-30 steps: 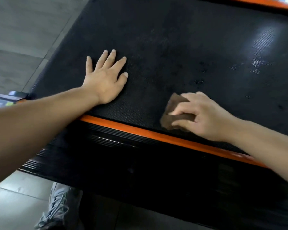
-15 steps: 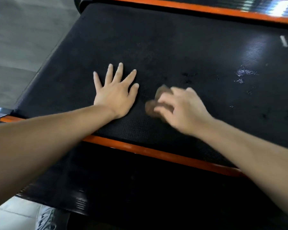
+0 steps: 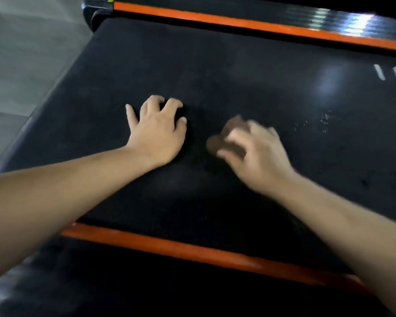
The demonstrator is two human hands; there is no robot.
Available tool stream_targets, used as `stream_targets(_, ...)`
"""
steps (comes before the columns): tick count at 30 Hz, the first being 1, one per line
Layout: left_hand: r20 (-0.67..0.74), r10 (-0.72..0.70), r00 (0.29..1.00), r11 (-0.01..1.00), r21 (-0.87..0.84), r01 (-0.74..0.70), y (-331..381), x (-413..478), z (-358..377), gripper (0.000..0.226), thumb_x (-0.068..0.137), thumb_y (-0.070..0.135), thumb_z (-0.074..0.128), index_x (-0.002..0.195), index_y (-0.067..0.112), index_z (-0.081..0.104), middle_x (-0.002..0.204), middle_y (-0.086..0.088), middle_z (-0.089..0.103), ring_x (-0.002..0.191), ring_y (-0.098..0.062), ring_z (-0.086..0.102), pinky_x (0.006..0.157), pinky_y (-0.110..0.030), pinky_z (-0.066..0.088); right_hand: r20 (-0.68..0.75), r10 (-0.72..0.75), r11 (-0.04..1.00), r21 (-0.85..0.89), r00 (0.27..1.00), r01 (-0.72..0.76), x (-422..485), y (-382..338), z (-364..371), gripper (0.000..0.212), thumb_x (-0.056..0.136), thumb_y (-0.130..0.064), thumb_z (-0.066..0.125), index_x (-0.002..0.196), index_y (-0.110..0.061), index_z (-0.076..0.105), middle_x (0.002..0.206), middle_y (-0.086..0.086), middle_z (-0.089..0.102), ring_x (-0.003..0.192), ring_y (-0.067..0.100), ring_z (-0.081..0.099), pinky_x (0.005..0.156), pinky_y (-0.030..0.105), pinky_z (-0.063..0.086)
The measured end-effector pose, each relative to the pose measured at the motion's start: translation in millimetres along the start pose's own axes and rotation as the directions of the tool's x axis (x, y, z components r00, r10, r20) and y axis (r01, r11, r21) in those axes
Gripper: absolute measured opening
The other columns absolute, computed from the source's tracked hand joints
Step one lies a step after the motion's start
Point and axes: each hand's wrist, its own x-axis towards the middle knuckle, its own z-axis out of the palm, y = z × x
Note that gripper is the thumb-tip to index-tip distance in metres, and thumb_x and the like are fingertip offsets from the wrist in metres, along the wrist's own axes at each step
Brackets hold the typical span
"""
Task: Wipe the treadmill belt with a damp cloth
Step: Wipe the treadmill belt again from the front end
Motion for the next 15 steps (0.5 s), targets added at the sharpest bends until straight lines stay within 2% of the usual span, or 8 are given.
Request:
stream_targets(2, 0.006, 0.003, 1.000, 1.000, -0.021, -0.003, -0.3, 23.0, 0.0, 0.042, 0.106, 0.037, 0.039, 0.146, 0.027, 0.043, 0.158, -0.006, 0.032, 0.155, -0.030, 0.015, 0.123, -0.065, -0.007, -0.082, 0.165, 0.985, -0.040, 0.983, -0.168, 62.2, 28.1, 1.2, 0.026, 0.087, -0.051, 0.063, 0.095, -0.027, 0.063, 0.097, 0.003, 0.063, 0.093, 0.032, 0.063, 0.086, 0.048, 0.049)
stream_targets(4, 0.034, -0.001, 0.999, 1.000, 0.014, 0.001, 2.5, 36.7, 6.5, 0.047, 0.106, 0.037, 0.036, 0.152, 0.026, 0.037, 0.166, -0.008, 0.021, 0.158, -0.032, 0.001, 0.122, -0.066, -0.010, -0.061, 0.350, 0.937, -0.001, 0.935, -0.350, 103.5, 48.8, -1.5, 0.022, 0.088, -0.051, 0.065, 0.096, -0.030, 0.060, 0.099, -0.003, 0.062, 0.097, 0.027, 0.063, 0.091, 0.050, 0.049)
stream_targets(6, 0.041, 0.011, 0.999, 0.999, 0.038, -0.012, 3.8, 39.7, 13.3, 0.050, 0.106, 0.037, 0.034, 0.155, 0.026, 0.031, 0.171, -0.009, 0.012, 0.159, -0.031, -0.006, 0.120, -0.068, -0.011, -0.003, 0.338, 0.941, 0.003, 0.941, -0.338, 100.3, 36.1, 1.7, 0.020, 0.088, -0.047, 0.068, 0.094, -0.029, 0.060, 0.098, -0.006, 0.058, 0.094, 0.022, 0.060, 0.091, 0.049, 0.049)
stream_targets(9, 0.004, 0.036, 0.999, 0.997, 0.073, -0.036, 2.2, 38.0, 18.0, 0.054, 0.105, 0.038, 0.033, 0.157, 0.026, 0.027, 0.172, -0.009, 0.007, 0.159, -0.032, -0.008, 0.120, -0.069, -0.009, 0.085, 0.130, 0.988, 0.077, 0.988, -0.137, 54.2, -6.7, 6.2, 0.023, 0.084, -0.047, 0.071, 0.093, -0.027, 0.065, 0.097, -0.002, 0.060, 0.089, 0.023, 0.058, 0.085, 0.045, 0.044)
stream_targets(11, 0.020, 0.033, 0.999, 0.996, 0.079, -0.035, 2.0, 38.5, 18.0, 0.056, 0.105, 0.038, 0.032, 0.159, 0.027, 0.024, 0.173, -0.009, 0.003, 0.159, -0.031, -0.010, 0.120, -0.069, -0.011, 0.149, 0.039, 0.998, 0.042, 0.988, -0.046, 56.6, -0.9, 5.2, 0.030, 0.084, -0.053, 0.065, 0.094, -0.025, 0.068, 0.097, 0.002, 0.062, 0.086, 0.024, 0.059, 0.084, 0.044, 0.043)
stream_targets(13, 0.044, 0.037, 0.998, 0.996, 0.076, -0.040, 3.3, 40.4, 16.9, 0.056, 0.106, 0.038, 0.031, 0.160, 0.027, 0.022, 0.173, -0.009, 0.001, 0.158, -0.031, -0.012, 0.119, -0.069, -0.012, 0.054, 0.072, 0.997, -0.038, 0.996, -0.070, 96.2, 27.8, 8.4, 0.033, 0.084, -0.056, 0.060, 0.095, -0.025, 0.068, 0.097, 0.004, 0.063, 0.087, 0.028, 0.061, 0.084, 0.047, 0.048)
stream_targets(15, 0.056, 0.027, 0.998, 0.998, 0.063, -0.030, 3.7, 42.7, 14.4, 0.054, 0.106, 0.037, 0.031, 0.159, 0.027, 0.023, 0.173, -0.009, 0.002, 0.158, -0.031, -0.012, 0.119, -0.069, -0.013, -0.045, 0.204, 0.978, -0.039, 0.978, -0.206, 139.7, 54.8, 9.3, 0.027, 0.085, -0.054, 0.061, 0.090, -0.027, 0.062, 0.096, -0.001, 0.060, 0.093, 0.029, 0.062, 0.088, 0.050, 0.049)
